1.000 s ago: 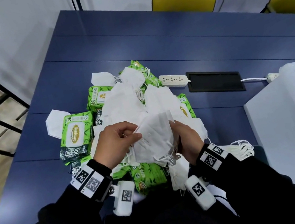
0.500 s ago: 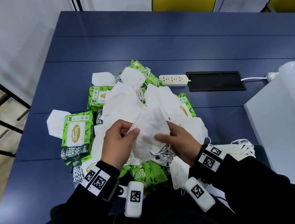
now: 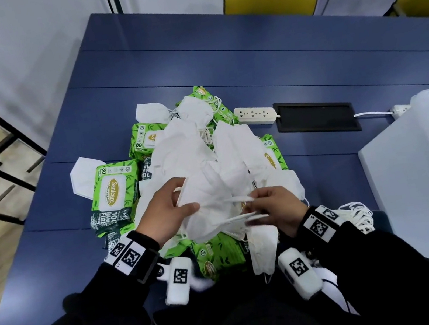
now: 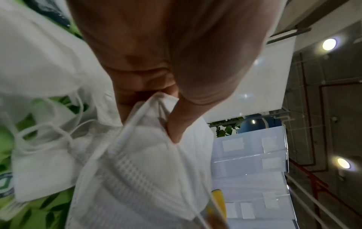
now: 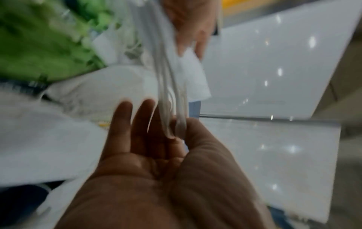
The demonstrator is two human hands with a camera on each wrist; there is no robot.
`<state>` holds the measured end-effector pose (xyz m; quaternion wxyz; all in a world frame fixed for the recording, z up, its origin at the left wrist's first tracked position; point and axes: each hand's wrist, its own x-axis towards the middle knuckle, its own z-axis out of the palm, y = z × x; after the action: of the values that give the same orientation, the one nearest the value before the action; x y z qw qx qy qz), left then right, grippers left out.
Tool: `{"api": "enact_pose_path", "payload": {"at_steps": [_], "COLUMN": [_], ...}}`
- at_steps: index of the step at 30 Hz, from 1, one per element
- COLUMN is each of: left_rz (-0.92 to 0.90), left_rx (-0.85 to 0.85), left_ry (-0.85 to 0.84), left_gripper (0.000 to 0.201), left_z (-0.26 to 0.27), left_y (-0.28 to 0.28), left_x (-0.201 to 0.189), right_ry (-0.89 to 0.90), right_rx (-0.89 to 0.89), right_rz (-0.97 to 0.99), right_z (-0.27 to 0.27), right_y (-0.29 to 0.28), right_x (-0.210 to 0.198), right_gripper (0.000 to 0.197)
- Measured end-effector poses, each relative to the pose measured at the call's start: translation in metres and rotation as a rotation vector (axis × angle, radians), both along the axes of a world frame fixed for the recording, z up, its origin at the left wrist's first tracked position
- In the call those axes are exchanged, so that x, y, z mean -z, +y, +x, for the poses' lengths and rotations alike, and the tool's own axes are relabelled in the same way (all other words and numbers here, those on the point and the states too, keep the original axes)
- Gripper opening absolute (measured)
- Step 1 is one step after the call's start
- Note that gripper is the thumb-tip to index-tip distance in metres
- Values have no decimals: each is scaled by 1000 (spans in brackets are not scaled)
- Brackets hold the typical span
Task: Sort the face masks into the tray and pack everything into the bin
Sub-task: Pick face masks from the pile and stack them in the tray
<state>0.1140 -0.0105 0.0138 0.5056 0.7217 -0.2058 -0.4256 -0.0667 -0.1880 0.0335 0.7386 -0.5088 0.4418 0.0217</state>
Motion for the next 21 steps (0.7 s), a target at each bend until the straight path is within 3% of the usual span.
{"api": "enact_pose_path", "payload": {"at_steps": [4, 6, 8, 12, 15, 18, 21], "left_rz": [-19, -24, -50, -112, -127, -122, -115], "left_rx": [-31, -83, -123, -177, -66, 31, 63], "left_ry": [41, 79, 110, 102, 29, -64, -157], "left_gripper": [52, 52, 51, 46, 46, 54, 59], "left_z": [-1, 4, 11, 23, 24, 16, 11], "left_y": [-7, -12, -16, -17, -19, -23, -24], "left_x": [4, 3, 0, -11, -19, -25, -28], "right_ry": [-235, -214, -154, -134, -164, -115, -158], "right_rx": [383, 364, 275, 280, 194, -4, -160], "right_rz": [417, 449, 363, 233, 145, -141, -308], "right_z": [9, 14, 17, 19, 24, 37, 51], "right_y": [-3, -4, -7, -18, -18, -13, -7], "right_x": [-14, -20, -21, -26, -20, -12, -11], "right_gripper": [20, 12, 12, 20, 19, 19, 22]}}
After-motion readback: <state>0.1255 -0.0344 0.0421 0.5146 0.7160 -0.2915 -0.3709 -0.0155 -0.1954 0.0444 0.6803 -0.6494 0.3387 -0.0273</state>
